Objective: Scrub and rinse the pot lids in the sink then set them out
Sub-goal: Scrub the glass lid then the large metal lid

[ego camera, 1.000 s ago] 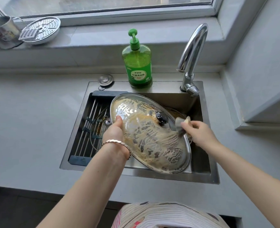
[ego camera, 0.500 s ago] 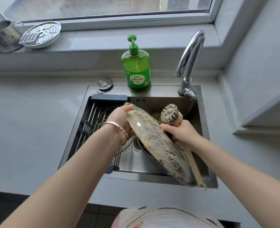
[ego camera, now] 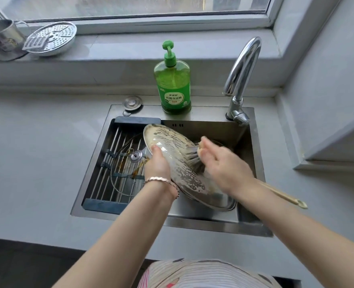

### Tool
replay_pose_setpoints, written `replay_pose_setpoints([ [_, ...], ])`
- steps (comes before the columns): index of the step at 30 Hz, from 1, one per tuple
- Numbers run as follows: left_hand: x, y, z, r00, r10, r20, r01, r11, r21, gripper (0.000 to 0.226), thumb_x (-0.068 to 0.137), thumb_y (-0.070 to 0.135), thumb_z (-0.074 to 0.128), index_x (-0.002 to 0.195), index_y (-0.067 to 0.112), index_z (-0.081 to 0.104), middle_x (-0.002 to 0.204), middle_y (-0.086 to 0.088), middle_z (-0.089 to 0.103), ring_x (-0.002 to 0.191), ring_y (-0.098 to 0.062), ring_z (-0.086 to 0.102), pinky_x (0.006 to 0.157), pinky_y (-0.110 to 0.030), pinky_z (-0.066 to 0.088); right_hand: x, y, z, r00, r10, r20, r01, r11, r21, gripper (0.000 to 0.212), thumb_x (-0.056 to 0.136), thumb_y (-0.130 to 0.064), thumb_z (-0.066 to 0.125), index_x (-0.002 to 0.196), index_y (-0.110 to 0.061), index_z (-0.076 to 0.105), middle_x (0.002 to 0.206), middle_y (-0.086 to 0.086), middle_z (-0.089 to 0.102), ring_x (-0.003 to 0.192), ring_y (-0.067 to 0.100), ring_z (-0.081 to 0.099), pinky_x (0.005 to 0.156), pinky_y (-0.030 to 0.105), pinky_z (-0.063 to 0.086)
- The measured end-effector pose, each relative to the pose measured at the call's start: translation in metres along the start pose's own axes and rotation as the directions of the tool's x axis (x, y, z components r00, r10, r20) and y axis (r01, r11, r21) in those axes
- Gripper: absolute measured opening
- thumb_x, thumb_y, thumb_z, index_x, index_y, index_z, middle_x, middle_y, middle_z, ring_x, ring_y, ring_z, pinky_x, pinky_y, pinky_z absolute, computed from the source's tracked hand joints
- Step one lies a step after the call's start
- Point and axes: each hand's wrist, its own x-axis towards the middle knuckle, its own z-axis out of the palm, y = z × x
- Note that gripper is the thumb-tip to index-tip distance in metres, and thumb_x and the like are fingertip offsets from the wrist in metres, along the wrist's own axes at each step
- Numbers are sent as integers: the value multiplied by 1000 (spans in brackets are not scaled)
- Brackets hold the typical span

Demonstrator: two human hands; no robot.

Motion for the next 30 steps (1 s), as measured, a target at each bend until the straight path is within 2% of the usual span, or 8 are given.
replay_pose_setpoints([
  [3,0,-9,1,1000,-16,-11,17,999,43,51,93,52,41,103,4,56,99,-14,62,89,-30,61,84,-42,51,-16,-11,6,982,-167,85,168,986,-9,47,93,-51,39,139,-45,32,108,-11,51,101,11,52,82,32,44],
  [7,-8,-15,-1,999,-25,33,25,1000,6,38,95,44,43,85,9,56,87,-13,64,80,-30,64,75,-42,55,6,13,-4,993,113,42,-120,951,283,39,90,-42,53,128,-31,55,74,-21,47,71,-2,45,71,24,39],
  [9,-9,-17,-1,1000,-1,18,1,1000,16,38,96,43,43,79,10,53,86,-14,64,83,-32,64,79,-45,54,3,7,0,996,84,41,-92,959,267,38,88,-43,55,122,-26,60,61,-17,46,60,2,43,68,27,40],
  [12,-9,-17,-3,1000,-19,2,19,1000,22,42,95,45,43,80,8,55,78,-13,62,73,-29,61,69,-42,53,-17,-12,4,993,-49,105,13,948,317,42,86,-43,58,127,-32,55,87,8,69,76,24,60,76,41,50],
  [16,-11,-17,-4,1000,21,22,-22,998,63,40,94,47,44,81,11,56,89,-13,67,82,-31,66,77,-45,55,-2,6,-7,987,155,47,-162,950,268,38,86,-44,56,122,-31,60,107,-2,68,100,17,62,90,39,49],
  [21,-12,-8,2,1000,3,-8,-3,1000,-24,45,93,47,45,94,5,60,93,-13,66,80,-28,65,69,-39,56,-42,-24,9,988,-152,15,146,967,207,42,84,-45,59,125,-39,55,101,-5,69,89,13,62,82,34,51],
  [26,-17,0,2,997,72,-6,-72,997,-12,40,93,47,46,82,9,54,91,-11,64,81,-30,64,76,-47,55,-10,21,-1,983,184,-19,-175,957,232,43,87,-46,55,129,-36,52,105,-5,68,92,16,60,81,32,47],
  [30,-12,6,4,991,116,-60,-115,993,23,42,92,49,46,76,10,50,99,-15,65,92,-35,64,85,-48,53,-39,1,13,996,-86,3,78,913,401,41,83,-41,63,123,-43,54,104,-2,70,80,12,64,75,35,54],
])
